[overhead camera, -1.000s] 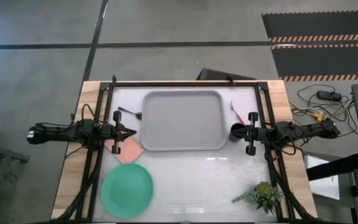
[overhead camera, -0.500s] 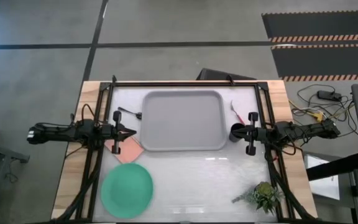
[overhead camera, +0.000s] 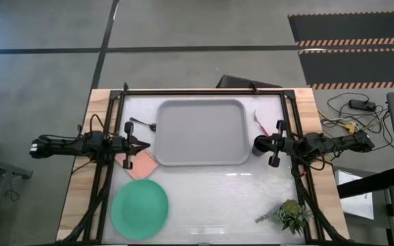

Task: Pick and place plate/cup/fork/spoon on tray
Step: Put the green plate on the gray serving tray

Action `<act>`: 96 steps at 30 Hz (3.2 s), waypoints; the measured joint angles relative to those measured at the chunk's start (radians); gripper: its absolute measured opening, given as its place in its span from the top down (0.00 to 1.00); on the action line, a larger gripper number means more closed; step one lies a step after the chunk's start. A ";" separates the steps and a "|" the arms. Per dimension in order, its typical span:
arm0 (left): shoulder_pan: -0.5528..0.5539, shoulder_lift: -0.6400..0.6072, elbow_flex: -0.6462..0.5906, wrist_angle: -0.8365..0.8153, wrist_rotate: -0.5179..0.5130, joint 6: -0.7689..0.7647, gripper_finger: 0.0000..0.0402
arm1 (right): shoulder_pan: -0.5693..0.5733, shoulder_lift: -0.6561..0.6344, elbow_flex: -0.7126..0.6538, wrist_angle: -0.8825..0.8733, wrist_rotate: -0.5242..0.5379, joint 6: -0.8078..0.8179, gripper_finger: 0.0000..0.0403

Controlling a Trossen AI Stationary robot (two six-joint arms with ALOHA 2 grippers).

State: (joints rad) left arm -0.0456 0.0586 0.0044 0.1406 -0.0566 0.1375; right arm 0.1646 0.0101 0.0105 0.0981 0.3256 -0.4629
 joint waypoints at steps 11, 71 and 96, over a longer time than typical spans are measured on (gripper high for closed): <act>-0.001 -0.002 0.000 0.336 0.003 -0.364 1.00 | 0.001 0.000 0.000 0.132 -0.224 0.690 0.98; -0.158 1.180 0.761 -0.541 0.371 -0.834 1.00 | 0.000 0.084 0.131 0.152 -0.141 0.594 0.98; -0.269 1.304 0.886 -0.698 0.481 -0.361 1.00 | 0.000 0.084 0.129 0.116 -0.117 0.555 0.98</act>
State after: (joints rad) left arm -0.3146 1.3628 0.8900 -0.5573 0.4248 -0.2230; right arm 0.1650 0.0944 0.1398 0.2142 0.2083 0.0925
